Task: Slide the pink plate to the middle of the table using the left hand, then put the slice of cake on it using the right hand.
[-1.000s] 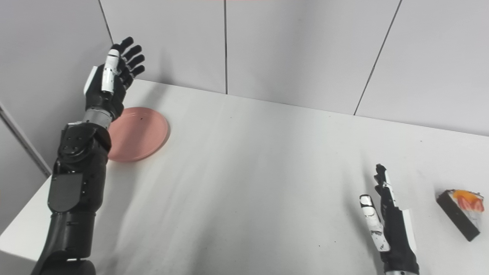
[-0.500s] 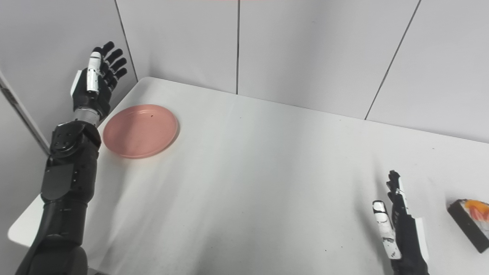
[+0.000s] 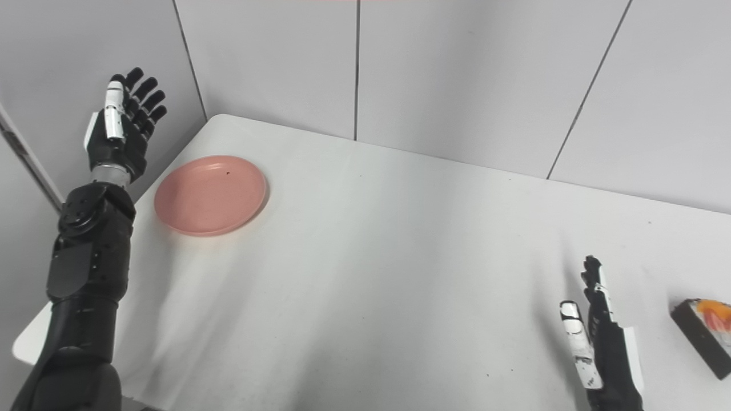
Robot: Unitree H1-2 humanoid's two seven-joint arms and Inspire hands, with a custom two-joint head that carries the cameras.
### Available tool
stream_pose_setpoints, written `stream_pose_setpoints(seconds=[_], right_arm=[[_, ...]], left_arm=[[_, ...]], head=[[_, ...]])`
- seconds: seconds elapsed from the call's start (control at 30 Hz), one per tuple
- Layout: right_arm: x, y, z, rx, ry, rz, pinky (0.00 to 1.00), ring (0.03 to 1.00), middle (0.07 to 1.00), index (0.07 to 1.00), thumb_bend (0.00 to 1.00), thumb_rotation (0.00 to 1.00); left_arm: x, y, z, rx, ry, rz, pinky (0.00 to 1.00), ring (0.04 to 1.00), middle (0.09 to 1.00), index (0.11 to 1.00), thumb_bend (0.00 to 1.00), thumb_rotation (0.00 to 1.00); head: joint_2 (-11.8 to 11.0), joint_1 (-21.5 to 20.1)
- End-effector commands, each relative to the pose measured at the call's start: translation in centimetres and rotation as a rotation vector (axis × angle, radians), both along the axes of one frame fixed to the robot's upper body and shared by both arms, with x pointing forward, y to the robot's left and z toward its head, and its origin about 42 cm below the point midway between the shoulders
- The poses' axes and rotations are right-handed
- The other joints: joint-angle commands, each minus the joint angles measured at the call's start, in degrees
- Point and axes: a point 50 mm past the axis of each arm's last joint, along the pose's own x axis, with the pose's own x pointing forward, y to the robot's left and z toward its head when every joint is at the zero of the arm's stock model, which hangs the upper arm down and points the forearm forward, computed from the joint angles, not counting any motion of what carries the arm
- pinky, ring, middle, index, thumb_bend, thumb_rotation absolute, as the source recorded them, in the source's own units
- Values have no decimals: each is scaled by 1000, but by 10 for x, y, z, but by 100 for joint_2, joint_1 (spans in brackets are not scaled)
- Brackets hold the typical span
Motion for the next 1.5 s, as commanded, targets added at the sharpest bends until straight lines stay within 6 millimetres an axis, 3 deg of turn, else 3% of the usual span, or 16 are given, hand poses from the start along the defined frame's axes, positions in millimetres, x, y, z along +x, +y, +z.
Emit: stream_pose_setpoints(seconds=[0.0, 0.47, 0.8, 1.47], right_arm=[[-19, -11, -25, -3, 107, -28, 999, 988, 996, 989, 325, 1000], [-19, -12, -24, -7, 109, -29, 998, 989, 994, 987, 330, 1000], [-19, -13, -23, -5, 107, -26, 1000, 992, 997, 992, 347, 1000], [-19, -14, -22, -2, 109, -30, 1000, 994, 998, 989, 324, 1000]], left_arm=[[2, 10, 24, 25, -63, 20, 931, 906, 904, 892, 393, 1000], [-4, 22, -8, -47, 8, 40, 927, 912, 898, 879, 355, 1000], [-7, 24, -34, -77, 68, 37, 940, 921, 917, 904, 382, 1000], [-18, 24, -61, -105, 132, 35, 927, 910, 909, 900, 372, 1000]], head=[[10, 15], [54, 50], [70, 64], [111, 100]])
